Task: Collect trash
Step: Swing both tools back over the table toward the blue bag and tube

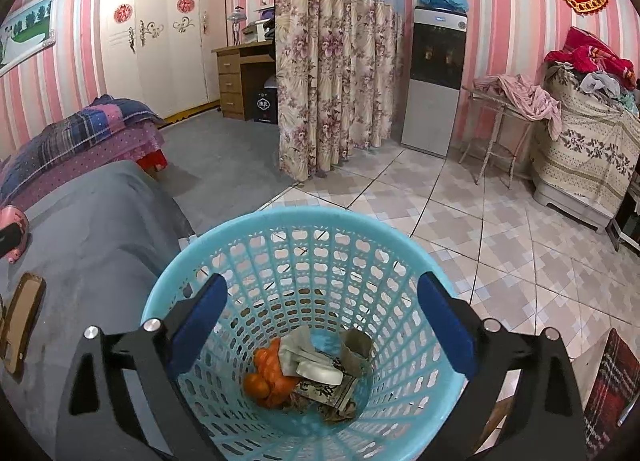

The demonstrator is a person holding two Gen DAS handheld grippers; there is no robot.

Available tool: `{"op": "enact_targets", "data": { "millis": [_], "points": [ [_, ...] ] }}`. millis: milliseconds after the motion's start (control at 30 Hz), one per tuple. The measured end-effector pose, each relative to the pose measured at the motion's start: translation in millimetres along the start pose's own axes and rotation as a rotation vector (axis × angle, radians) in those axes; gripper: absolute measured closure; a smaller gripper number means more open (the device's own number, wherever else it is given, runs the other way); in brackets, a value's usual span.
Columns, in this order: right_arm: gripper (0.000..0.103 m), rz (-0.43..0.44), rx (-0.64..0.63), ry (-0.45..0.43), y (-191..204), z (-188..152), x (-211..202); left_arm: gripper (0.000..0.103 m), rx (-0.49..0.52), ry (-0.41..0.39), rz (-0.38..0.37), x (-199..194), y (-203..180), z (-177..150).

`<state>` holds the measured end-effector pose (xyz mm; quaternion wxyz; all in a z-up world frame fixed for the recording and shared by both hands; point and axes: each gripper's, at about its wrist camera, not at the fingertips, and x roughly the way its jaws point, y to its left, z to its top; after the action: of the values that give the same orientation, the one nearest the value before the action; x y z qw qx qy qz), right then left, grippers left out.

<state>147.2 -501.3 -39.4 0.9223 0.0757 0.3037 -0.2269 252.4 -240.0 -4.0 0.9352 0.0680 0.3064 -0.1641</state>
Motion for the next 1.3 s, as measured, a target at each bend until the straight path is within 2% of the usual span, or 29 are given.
{"op": "enact_targets", "data": {
  "millis": [433,733,1033,1200,1300],
  "points": [
    [0.009,0.004,-0.043,0.012,15.3,-1.4,-0.8,0.006,-0.066,0.024,0.092,-9.9,63.8,-14.6],
    [0.009,0.043,-0.076,0.034,36.7,-5.4,-0.9,0.006,-0.121,0.031,0.163,-26.7,120.5,-28.8],
    [0.009,0.083,-0.140,0.047,74.7,-15.3,-5.4,0.006,-0.192,0.038,0.229,-44.4,184.8,-43.0],
    [0.009,0.131,-0.218,0.057,107.6,-25.7,-11.9,0.006,-0.241,0.045,0.267,-57.2,221.7,-55.3],
    [0.009,0.192,-0.241,0.063,128.8,-30.7,-19.2,0.006,-0.256,0.053,0.301,-65.1,243.6,-65.8]
  ]
}}
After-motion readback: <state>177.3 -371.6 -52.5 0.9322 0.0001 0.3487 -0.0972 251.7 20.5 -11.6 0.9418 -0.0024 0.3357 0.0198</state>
